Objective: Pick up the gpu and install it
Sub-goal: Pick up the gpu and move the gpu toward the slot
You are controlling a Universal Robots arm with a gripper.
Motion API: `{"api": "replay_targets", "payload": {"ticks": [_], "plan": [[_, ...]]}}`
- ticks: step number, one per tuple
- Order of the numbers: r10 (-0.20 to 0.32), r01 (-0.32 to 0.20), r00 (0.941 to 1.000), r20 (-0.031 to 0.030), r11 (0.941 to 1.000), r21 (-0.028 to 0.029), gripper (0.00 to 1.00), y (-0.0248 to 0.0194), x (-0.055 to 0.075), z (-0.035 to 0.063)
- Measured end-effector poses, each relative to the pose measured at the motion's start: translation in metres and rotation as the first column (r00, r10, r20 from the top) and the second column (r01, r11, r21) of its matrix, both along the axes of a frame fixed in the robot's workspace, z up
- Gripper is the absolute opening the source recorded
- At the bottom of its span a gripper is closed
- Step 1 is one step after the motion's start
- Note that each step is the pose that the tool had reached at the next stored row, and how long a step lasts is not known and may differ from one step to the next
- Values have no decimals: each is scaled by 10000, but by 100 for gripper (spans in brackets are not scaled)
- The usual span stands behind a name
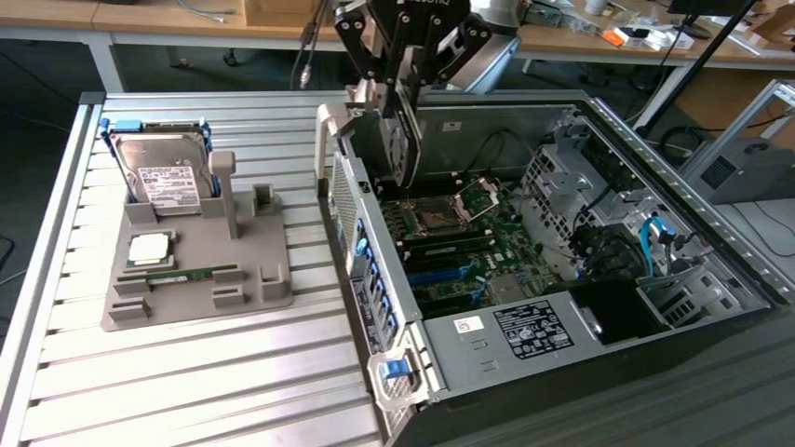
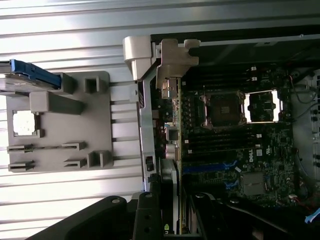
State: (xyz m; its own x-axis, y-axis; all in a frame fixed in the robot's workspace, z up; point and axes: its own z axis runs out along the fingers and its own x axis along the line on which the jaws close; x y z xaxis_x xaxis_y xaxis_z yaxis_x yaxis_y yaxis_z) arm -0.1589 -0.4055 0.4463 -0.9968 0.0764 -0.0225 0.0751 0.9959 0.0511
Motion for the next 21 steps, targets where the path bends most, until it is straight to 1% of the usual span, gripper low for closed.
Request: {"api": "replay_targets", "payload": {"ticks": [21], "plan": [[0,0,10000,0,10000,-59,27,-4,139,-61]]}}
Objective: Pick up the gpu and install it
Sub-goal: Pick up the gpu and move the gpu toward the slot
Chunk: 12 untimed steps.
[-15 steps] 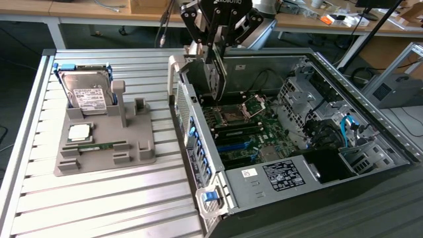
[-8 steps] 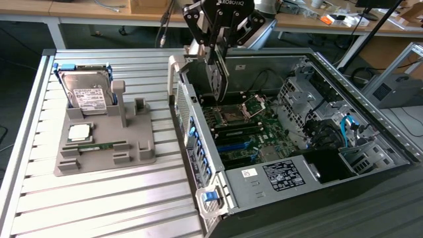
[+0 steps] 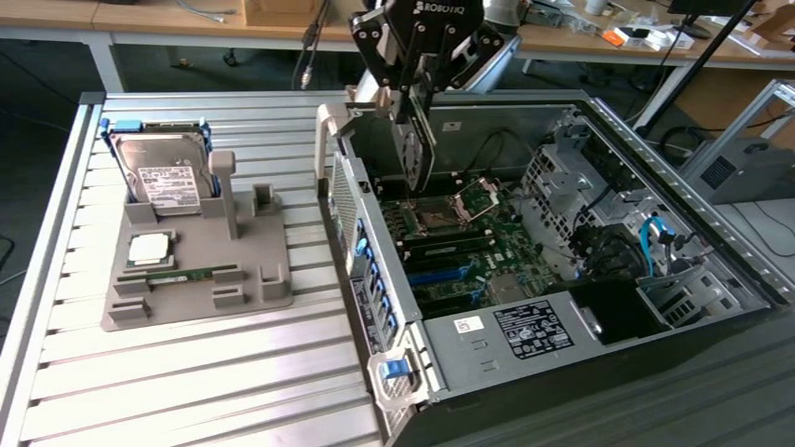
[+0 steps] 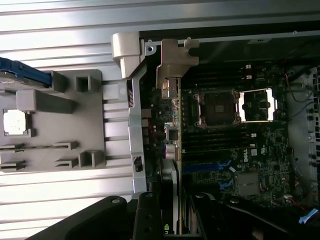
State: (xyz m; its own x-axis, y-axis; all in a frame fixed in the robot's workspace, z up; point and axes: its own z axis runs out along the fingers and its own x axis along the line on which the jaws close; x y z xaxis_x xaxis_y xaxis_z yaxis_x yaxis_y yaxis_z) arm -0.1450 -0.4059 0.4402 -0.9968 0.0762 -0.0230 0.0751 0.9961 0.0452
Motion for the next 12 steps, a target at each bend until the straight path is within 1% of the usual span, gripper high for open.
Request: {"api": "replay_targets", "payload": {"ticks": [12], "plan": [[0,0,10000,1,10000,-34,27,-2,92,-38]]}}
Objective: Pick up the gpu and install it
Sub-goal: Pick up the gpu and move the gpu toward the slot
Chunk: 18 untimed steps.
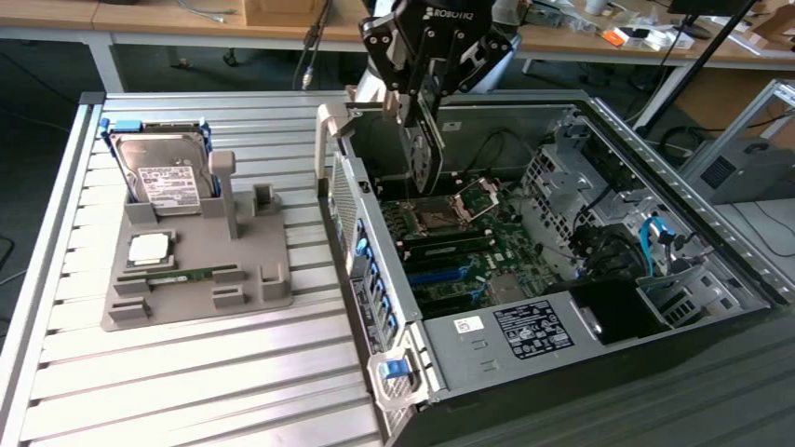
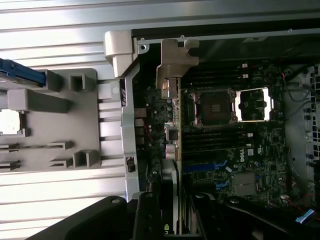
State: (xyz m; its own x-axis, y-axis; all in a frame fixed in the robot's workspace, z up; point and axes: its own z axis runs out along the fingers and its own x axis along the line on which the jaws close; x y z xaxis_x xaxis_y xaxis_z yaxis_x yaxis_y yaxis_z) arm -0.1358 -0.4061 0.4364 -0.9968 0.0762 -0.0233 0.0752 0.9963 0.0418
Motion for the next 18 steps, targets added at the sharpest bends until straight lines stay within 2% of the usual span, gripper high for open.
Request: {"api": "replay_targets", "payload": {"ticks": [18], "plan": [[0,0,10000,-1,10000,-54,27,-1,150,-56]]}}
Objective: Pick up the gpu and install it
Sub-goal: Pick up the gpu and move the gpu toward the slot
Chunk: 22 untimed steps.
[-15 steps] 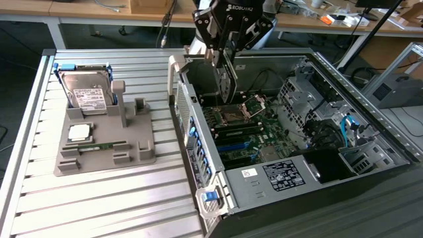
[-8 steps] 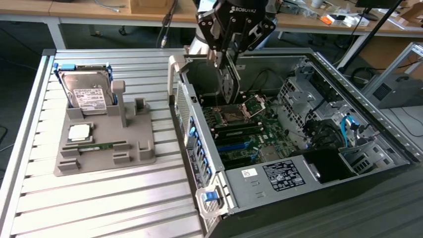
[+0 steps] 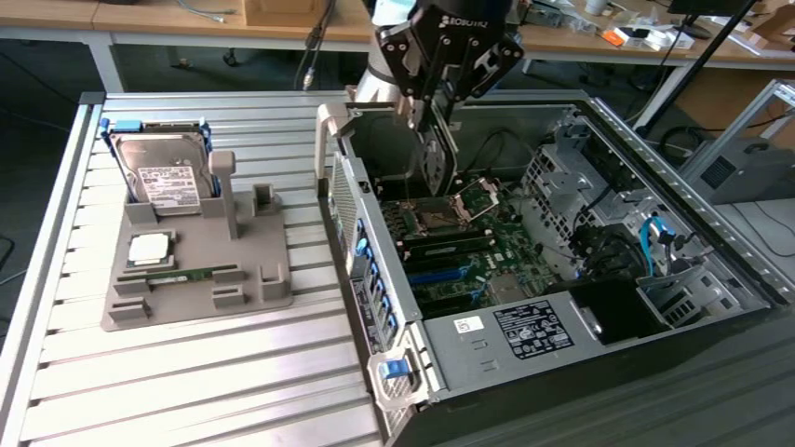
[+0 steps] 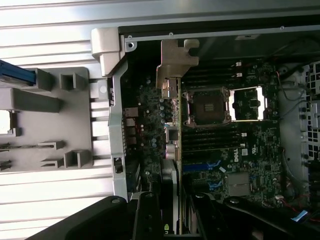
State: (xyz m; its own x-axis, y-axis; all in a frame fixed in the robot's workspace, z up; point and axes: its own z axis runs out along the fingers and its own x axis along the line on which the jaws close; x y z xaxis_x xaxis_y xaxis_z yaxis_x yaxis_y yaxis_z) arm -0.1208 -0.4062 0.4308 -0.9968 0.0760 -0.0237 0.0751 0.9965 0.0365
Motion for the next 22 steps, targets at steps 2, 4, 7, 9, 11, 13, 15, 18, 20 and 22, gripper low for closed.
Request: {"api": "replay_targets", "payload": {"ticks": [2,4,7,9,11,13,15,18,20,22], "plan": [[0,0,10000,1,10000,-4,27,0,17,-7],[-1,1,10000,1,10000,-10,27,0,37,-15],[0,0,10000,0,10000,-17,27,0,74,-28],[0,0,10000,0,10000,-22,27,0,92,-35],[0,0,10000,0,10000,-26,27,0,109,-41],[0,0,10000,1,10000,-30,27,0,126,-47],[0,0,10000,0,10000,-38,27,0,151,-56],[-1,1,10000,0,10000,-48,27,0,179,-66],[0,0,10000,0,10000,-54,27,0,196,-72],[0,0,10000,1,10000,-58,27,0,211,-77]]}}
